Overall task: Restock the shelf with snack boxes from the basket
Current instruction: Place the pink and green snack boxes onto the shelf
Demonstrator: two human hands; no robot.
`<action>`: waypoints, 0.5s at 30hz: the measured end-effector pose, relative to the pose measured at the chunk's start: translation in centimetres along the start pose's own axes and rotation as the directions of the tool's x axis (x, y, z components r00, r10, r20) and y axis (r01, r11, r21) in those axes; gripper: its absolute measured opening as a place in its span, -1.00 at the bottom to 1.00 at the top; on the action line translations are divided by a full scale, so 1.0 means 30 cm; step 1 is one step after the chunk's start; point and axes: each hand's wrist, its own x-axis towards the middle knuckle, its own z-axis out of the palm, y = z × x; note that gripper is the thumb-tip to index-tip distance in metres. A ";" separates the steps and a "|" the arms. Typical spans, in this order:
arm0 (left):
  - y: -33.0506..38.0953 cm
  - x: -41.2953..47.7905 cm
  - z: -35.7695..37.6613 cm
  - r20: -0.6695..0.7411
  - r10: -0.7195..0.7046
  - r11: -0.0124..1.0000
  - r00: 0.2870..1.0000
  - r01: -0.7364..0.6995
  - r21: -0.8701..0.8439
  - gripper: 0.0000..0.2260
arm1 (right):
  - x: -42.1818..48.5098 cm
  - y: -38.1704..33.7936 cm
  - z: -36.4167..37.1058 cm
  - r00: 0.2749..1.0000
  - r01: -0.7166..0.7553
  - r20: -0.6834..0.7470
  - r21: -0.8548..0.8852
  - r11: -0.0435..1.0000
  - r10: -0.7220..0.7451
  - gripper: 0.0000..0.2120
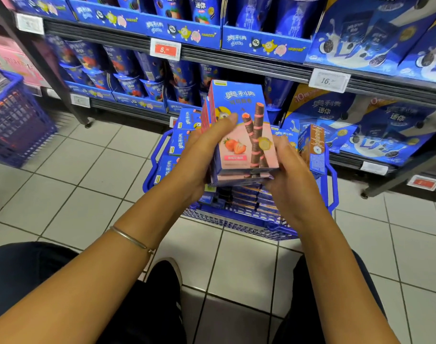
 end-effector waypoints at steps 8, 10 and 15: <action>0.008 -0.010 -0.011 -0.035 0.011 1.000 0.999 -0.011 -0.004 -0.55 | 0.218 0.318 -0.145 0.913 -0.261 -0.061 -0.848 0.461 0.404 -0.69; 0.006 -0.011 -0.017 -0.036 -0.012 1.000 0.999 0.012 0.007 -0.49 | 0.263 0.389 -0.150 0.813 -0.137 0.015 -0.966 0.218 0.582 -0.74; 0.004 -0.009 -0.026 -0.022 -0.015 1.000 1.000 0.015 0.023 -0.44 | 0.353 0.542 -0.206 0.662 0.000 -0.078 -0.995 -0.104 0.745 -0.59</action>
